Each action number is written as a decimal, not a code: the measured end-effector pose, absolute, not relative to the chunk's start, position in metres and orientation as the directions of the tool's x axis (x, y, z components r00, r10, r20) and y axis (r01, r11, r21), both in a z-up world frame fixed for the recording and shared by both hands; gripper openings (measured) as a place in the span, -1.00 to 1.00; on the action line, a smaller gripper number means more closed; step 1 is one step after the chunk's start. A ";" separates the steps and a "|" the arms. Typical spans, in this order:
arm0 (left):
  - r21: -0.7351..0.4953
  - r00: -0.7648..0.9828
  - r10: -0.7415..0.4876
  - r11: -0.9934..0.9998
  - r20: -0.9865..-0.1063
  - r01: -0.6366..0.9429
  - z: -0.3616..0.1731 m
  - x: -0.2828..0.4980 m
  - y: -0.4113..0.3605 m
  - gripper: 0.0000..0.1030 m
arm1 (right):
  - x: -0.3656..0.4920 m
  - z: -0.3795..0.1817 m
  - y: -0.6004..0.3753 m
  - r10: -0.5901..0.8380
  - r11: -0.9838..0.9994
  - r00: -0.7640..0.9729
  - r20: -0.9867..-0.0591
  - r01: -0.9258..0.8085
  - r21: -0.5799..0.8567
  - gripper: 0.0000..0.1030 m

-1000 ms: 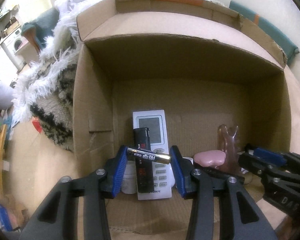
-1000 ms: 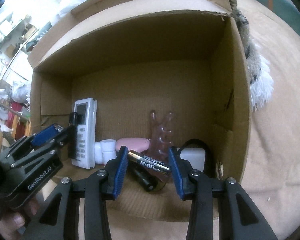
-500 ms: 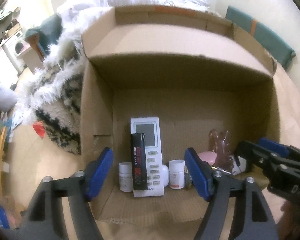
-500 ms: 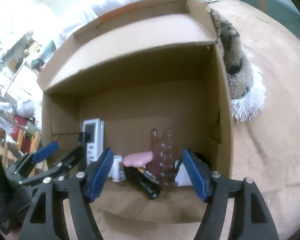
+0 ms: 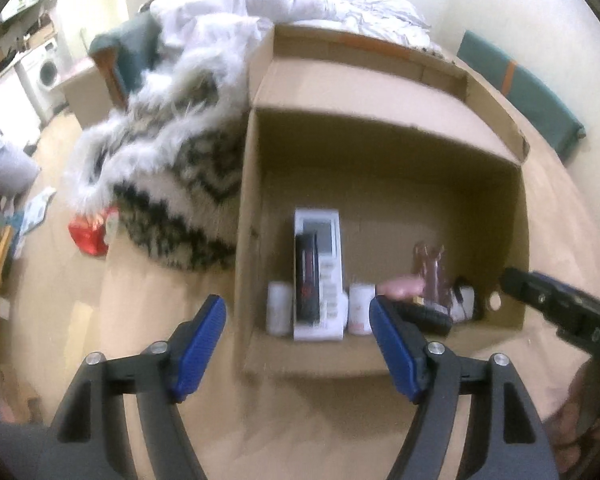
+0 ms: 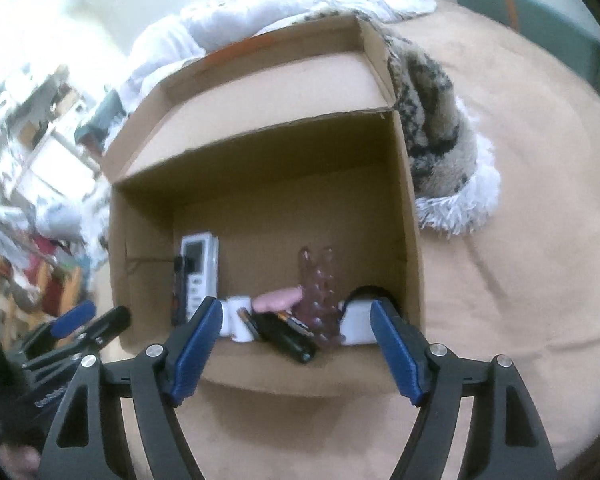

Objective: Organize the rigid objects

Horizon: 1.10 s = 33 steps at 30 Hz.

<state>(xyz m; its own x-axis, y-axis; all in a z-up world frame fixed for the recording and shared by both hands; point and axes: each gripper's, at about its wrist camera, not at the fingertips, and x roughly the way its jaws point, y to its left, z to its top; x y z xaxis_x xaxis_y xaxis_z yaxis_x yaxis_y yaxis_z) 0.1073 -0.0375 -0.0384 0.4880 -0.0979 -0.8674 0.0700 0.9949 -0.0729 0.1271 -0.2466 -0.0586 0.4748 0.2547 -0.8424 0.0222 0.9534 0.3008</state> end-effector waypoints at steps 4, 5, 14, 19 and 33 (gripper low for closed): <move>-0.065 0.480 -0.079 0.997 -0.874 0.046 -0.042 0.088 -0.025 0.39 | 0.106 -0.056 -0.247 0.274 0.947 0.469 -0.840 0.021 0.320 0.57; -0.072 0.479 -0.081 0.997 -0.874 0.038 -0.042 0.084 -0.021 0.39 | 0.099 -0.056 -0.248 0.273 0.946 0.474 -0.837 0.025 0.323 0.57; -0.080 0.537 -0.076 0.997 -0.840 0.016 -0.027 0.049 -0.007 0.39 | 0.052 -0.047 -0.243 0.255 0.948 0.579 -0.775 0.006 0.317 0.57; -0.081 0.592 -0.076 0.997 -0.803 0.018 -0.016 0.033 -0.005 0.39 | 0.028 -0.045 -0.235 0.223 0.958 0.623 -0.750 0.001 0.285 0.57; -0.035 0.707 -0.036 0.999 -0.707 0.016 0.004 0.008 -0.013 0.98 | 0.004 -0.027 -0.224 0.188 0.971 0.732 -0.655 -0.036 0.238 1.00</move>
